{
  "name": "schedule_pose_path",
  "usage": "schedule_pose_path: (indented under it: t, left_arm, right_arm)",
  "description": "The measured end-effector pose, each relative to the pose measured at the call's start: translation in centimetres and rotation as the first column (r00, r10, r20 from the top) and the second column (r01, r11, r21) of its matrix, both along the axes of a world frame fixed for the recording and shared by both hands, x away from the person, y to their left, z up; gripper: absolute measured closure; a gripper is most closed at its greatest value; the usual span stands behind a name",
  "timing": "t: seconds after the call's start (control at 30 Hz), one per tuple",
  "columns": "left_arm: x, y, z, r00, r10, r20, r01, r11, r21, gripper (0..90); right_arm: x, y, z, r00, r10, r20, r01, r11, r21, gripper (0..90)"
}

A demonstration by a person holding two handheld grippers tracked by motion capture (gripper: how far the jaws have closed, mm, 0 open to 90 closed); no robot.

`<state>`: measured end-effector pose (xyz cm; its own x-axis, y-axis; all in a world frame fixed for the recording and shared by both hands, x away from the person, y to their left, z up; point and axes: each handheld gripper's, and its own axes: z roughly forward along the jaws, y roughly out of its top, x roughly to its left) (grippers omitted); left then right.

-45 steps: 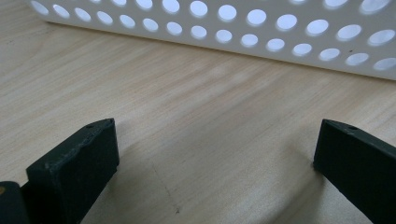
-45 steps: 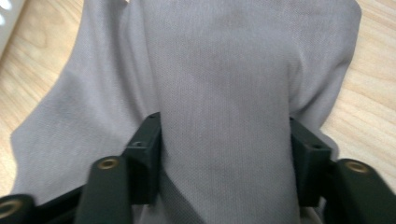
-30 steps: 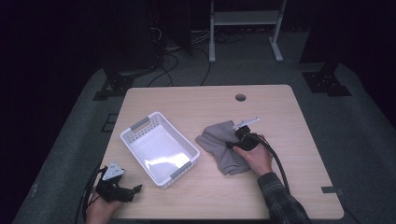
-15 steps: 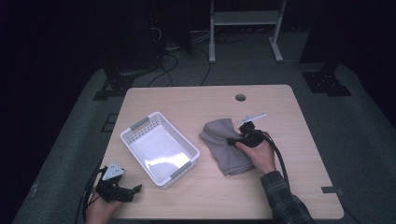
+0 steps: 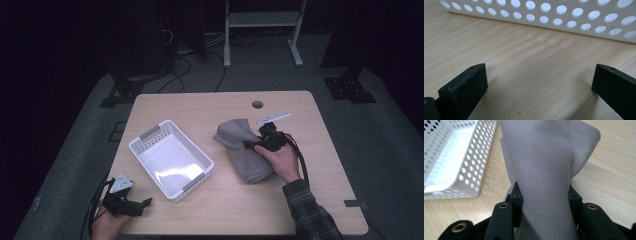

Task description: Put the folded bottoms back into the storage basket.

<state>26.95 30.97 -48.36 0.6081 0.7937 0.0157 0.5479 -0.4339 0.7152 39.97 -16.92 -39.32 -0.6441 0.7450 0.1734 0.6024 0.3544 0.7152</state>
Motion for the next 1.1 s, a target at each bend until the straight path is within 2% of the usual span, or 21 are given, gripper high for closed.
schedule_pose_path:
  t: [0.37, 0.7, 1.1]
  left_arm:
    - [0.1, 0.0, 0.0, 1.0000, -0.001, 0.005, 0.001, 1.0000, -0.002, 0.0]
    - [0.1, 0.0, 0.0, 1.0000, 0.000, 0.006, 0.000, 1.0000, -0.005, 0.0]
    - [0.1, 0.0, 0.0, 1.0000, -0.001, 0.008, 0.002, 1.0000, -0.002, 0.0]
  right_arm:
    - [-0.1, 0.9, 3.4, 0.9990, 0.031, 0.031, -0.032, 0.999, 0.031, 60.4]
    - [0.2, 2.2, 5.2, 0.9981, 0.046, 0.042, -0.048, 0.998, 0.038, 60.4]
    - [0.5, 5.1, 7.2, 0.9939, 0.093, 0.059, -0.095, 0.995, 0.035, 60.4]
